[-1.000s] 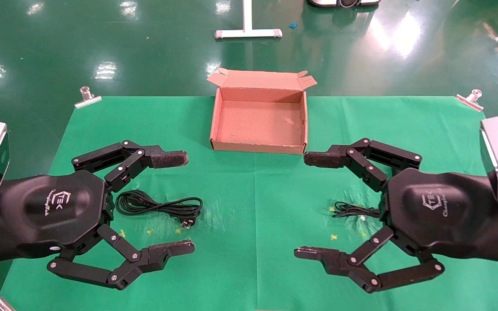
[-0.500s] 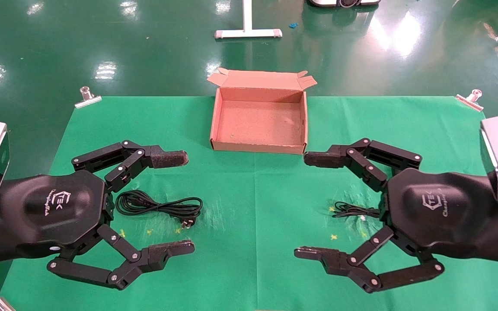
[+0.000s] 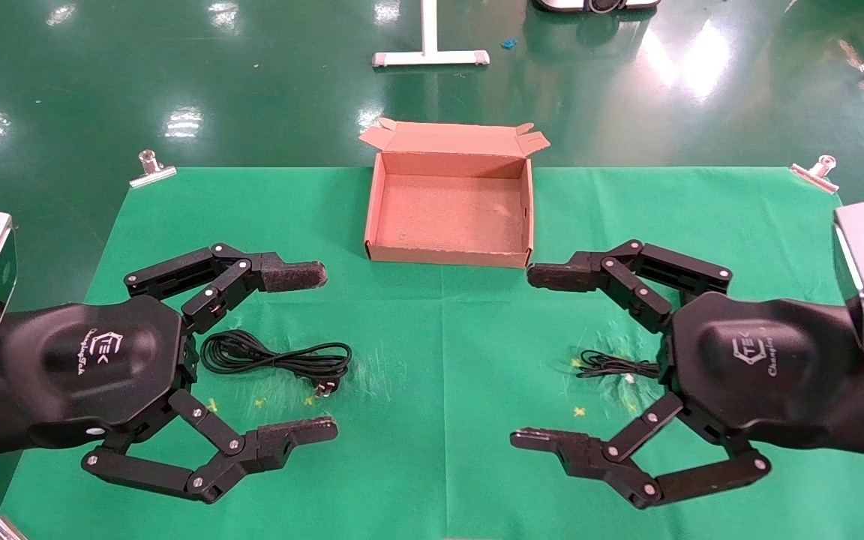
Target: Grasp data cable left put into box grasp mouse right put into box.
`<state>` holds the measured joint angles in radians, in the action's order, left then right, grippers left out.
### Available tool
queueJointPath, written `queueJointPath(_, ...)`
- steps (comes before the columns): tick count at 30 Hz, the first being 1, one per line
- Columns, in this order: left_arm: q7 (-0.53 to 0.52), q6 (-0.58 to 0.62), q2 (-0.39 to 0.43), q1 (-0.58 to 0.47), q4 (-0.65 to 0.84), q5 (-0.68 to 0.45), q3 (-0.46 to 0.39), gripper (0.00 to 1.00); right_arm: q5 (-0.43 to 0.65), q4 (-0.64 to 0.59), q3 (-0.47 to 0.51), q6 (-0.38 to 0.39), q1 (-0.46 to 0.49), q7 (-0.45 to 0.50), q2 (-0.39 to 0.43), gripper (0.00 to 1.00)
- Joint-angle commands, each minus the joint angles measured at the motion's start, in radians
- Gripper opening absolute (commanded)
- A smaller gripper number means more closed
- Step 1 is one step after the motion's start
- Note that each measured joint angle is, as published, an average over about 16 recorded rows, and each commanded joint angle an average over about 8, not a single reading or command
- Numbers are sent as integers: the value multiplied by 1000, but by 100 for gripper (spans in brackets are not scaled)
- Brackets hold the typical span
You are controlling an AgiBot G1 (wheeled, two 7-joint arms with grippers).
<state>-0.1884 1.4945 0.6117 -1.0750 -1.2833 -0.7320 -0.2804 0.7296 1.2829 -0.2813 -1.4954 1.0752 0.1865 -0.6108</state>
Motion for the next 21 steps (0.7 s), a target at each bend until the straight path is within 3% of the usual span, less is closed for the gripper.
queueJointPath(1,0,0,0,0,0,0,0,100,0,0,0,0,0,0,0,100)
queueJointPath(11,15,-4,-4,-1,-10,-29,-6,100,4,1,-1,-2,-1,0,3,100)
queueJointPath(15,84,-50,-6,-9,-44,-185,-37,100,51,-5,-15,-3,-1,1,25,100)
queueJointPath(21,213,-165,23,-53,-72,-528,-116,100,144,-16,-39,10,-4,16,78,100)
